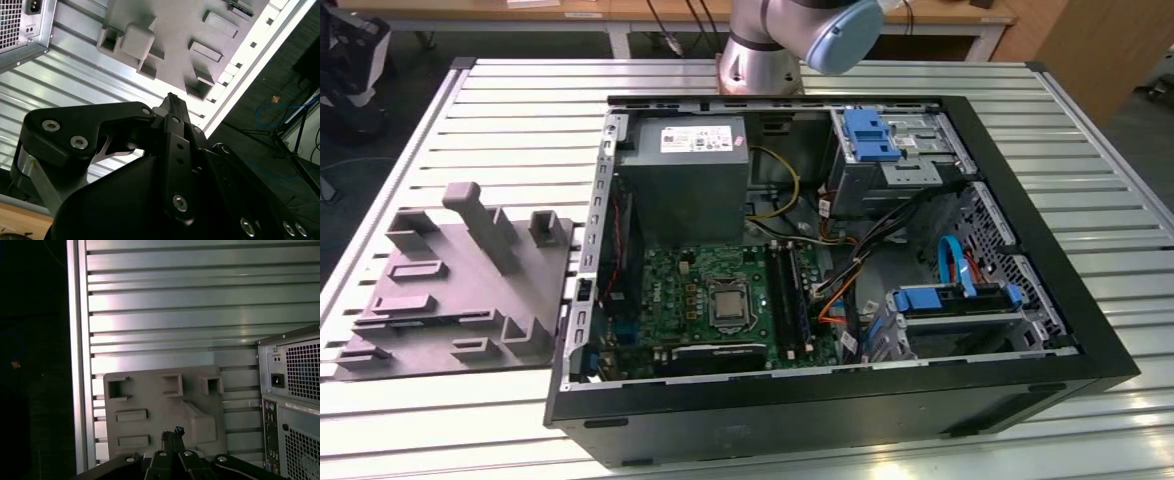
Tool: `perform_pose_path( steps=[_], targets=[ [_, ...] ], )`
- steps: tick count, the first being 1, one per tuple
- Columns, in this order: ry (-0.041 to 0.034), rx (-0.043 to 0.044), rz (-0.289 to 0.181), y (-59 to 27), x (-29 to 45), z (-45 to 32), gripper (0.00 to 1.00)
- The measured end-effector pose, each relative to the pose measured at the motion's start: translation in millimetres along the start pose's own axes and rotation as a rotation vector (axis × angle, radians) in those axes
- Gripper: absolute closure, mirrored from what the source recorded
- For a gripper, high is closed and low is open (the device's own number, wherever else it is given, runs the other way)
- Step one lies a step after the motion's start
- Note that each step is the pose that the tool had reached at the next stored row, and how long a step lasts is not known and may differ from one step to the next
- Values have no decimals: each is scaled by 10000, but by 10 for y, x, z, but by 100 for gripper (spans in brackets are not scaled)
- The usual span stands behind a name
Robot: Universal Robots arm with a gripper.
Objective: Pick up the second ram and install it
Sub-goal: 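Reach for the second ram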
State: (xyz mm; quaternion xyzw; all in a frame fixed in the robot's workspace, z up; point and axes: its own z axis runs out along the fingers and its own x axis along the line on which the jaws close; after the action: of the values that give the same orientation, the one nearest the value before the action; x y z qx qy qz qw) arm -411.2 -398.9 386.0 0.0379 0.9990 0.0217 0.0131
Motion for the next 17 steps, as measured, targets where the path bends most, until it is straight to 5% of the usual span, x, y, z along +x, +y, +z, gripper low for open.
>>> perform_pose_path(
  steps=[4, 10, 17],
  targets=[
    [0, 0, 0, -6, 75, 12, 90],
    [0, 0, 1, -13, 82, 17, 90],
    [0, -1, 0, -148, 72, 47, 90]
  ],
)
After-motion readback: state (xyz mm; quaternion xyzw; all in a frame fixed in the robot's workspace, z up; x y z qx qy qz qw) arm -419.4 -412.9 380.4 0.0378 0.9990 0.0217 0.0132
